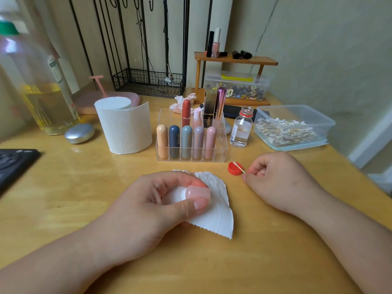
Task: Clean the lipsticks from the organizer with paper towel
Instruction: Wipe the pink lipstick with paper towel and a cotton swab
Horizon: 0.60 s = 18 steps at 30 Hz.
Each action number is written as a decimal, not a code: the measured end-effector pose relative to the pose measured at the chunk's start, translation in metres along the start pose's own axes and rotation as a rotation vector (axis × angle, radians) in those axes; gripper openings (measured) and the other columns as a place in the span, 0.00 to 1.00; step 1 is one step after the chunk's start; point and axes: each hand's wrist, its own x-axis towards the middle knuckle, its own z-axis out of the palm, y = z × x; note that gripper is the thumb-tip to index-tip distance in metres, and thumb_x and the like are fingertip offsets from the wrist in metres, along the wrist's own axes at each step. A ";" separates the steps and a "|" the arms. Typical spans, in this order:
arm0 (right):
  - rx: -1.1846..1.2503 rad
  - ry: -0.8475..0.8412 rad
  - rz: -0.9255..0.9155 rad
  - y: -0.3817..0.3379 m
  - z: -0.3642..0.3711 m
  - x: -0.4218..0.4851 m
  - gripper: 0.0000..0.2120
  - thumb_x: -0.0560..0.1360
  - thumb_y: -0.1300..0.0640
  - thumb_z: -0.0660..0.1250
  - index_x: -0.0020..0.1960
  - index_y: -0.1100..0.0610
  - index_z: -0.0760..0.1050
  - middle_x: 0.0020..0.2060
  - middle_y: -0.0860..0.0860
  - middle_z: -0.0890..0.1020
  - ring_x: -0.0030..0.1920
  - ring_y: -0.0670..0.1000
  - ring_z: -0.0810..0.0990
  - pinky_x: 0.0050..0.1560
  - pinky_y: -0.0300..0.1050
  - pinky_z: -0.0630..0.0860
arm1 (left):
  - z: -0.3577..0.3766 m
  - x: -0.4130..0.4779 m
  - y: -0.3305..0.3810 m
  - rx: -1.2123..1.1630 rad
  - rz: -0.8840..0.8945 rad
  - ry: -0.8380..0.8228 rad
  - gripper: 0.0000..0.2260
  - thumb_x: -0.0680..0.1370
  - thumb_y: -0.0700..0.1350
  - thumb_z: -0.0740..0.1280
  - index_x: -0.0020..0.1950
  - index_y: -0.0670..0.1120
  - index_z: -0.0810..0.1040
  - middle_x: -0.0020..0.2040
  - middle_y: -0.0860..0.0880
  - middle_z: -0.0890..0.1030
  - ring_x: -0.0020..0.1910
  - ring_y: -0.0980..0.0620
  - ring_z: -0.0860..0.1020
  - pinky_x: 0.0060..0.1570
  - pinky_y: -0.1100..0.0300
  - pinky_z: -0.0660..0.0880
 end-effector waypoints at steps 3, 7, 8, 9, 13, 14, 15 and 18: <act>0.009 -0.002 0.004 0.000 -0.001 0.000 0.11 0.72 0.51 0.75 0.33 0.52 0.80 0.19 0.39 0.73 0.21 0.42 0.69 0.29 0.39 0.66 | 0.000 0.000 0.000 0.002 -0.004 -0.001 0.11 0.72 0.49 0.73 0.52 0.46 0.84 0.47 0.47 0.85 0.47 0.51 0.81 0.52 0.58 0.76; 0.026 0.001 0.015 0.001 -0.001 0.000 0.11 0.70 0.48 0.76 0.34 0.53 0.80 0.18 0.40 0.73 0.19 0.42 0.68 0.28 0.39 0.65 | -0.001 0.000 0.001 0.001 0.001 0.004 0.10 0.71 0.49 0.74 0.50 0.47 0.85 0.47 0.47 0.85 0.46 0.52 0.81 0.50 0.61 0.76; 0.034 0.004 0.015 0.001 -0.002 0.000 0.11 0.70 0.48 0.76 0.35 0.53 0.80 0.18 0.39 0.73 0.19 0.42 0.68 0.28 0.39 0.65 | -0.001 0.000 0.001 -0.007 0.007 0.005 0.10 0.71 0.48 0.74 0.50 0.47 0.85 0.46 0.47 0.85 0.46 0.52 0.81 0.49 0.62 0.77; 0.039 0.011 0.013 0.000 -0.002 0.000 0.11 0.69 0.48 0.77 0.35 0.52 0.80 0.18 0.40 0.72 0.19 0.42 0.68 0.28 0.39 0.65 | 0.000 -0.001 0.002 -0.016 0.014 0.005 0.09 0.71 0.47 0.74 0.50 0.46 0.85 0.46 0.48 0.85 0.44 0.53 0.81 0.47 0.63 0.76; 0.051 0.026 0.014 -0.001 -0.005 -0.002 0.11 0.69 0.46 0.77 0.37 0.52 0.79 0.21 0.44 0.71 0.20 0.42 0.68 0.27 0.38 0.64 | 0.001 -0.002 0.003 -0.092 0.023 -0.022 0.09 0.70 0.42 0.74 0.49 0.45 0.85 0.44 0.47 0.85 0.42 0.54 0.81 0.44 0.64 0.76; 0.056 0.029 0.005 -0.003 -0.006 -0.003 0.11 0.69 0.47 0.77 0.37 0.52 0.79 0.21 0.44 0.71 0.20 0.42 0.68 0.27 0.39 0.64 | 0.001 -0.002 0.003 -0.104 0.027 -0.027 0.10 0.70 0.41 0.74 0.50 0.45 0.85 0.45 0.46 0.85 0.43 0.54 0.82 0.45 0.64 0.77; 0.081 0.044 -0.017 -0.005 -0.007 -0.004 0.11 0.69 0.48 0.77 0.37 0.52 0.79 0.21 0.45 0.71 0.19 0.43 0.67 0.27 0.39 0.65 | 0.001 -0.003 0.003 -0.108 0.036 -0.027 0.10 0.69 0.40 0.75 0.50 0.45 0.85 0.47 0.45 0.86 0.45 0.53 0.82 0.46 0.63 0.78; 0.287 0.178 -0.106 -0.014 -0.013 -0.014 0.12 0.71 0.52 0.77 0.33 0.55 0.79 0.21 0.54 0.72 0.22 0.46 0.65 0.25 0.39 0.64 | 0.002 -0.004 0.006 -0.098 0.094 -0.009 0.12 0.68 0.37 0.75 0.51 0.45 0.85 0.49 0.43 0.86 0.48 0.52 0.83 0.50 0.63 0.78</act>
